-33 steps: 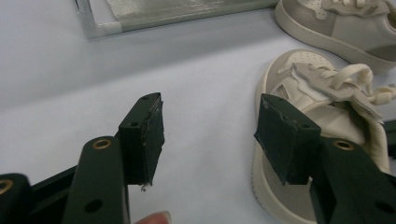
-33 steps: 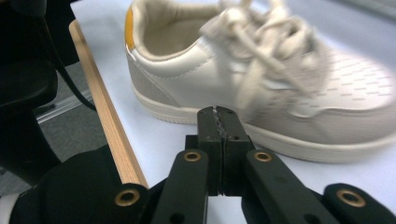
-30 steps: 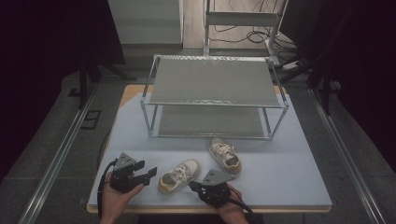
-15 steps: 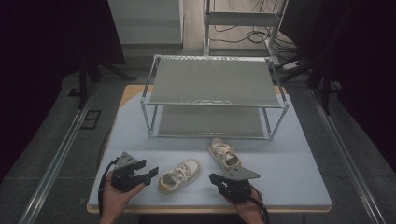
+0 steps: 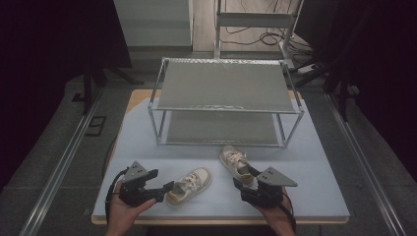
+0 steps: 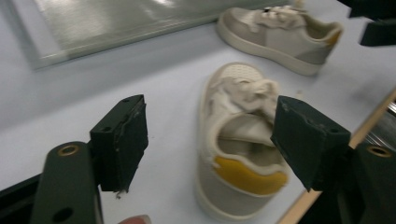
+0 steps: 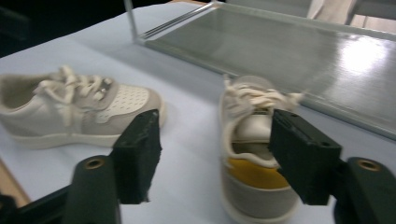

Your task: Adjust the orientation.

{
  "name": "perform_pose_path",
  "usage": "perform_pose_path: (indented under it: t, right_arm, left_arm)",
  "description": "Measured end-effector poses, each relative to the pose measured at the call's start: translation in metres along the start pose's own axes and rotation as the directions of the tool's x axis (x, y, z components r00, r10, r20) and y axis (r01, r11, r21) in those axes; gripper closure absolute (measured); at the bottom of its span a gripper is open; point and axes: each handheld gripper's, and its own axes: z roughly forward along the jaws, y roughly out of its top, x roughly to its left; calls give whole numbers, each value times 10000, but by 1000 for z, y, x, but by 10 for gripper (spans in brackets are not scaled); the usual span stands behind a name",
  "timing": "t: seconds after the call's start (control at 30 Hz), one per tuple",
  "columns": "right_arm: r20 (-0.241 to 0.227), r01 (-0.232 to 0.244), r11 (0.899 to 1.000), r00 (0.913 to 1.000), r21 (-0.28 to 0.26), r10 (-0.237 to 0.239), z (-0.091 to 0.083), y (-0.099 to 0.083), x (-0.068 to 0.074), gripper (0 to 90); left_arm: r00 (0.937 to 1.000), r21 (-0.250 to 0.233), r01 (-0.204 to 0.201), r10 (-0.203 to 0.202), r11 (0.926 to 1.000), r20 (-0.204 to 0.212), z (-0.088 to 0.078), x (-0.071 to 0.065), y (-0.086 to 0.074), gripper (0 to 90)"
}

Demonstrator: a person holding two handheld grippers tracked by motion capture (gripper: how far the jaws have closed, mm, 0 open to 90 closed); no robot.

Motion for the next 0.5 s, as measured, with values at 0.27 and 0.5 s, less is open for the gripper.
perform_pose_path:
  t: [0.27, 0.5]
  right_arm:
    - [588, -321, 9979, 9979, 570, 287, 4, 11, -15, 234]
    - [892, -663, 9876, 9946, 1423, 539, 27, 8, -29, 172]
  left_arm:
    - [9980, 888, -519, 485, 9947, 401, 17, -13, 3, 198]
    - [9964, 1631, -820, 773, 9832, 346, 38, -21, 0, 166]
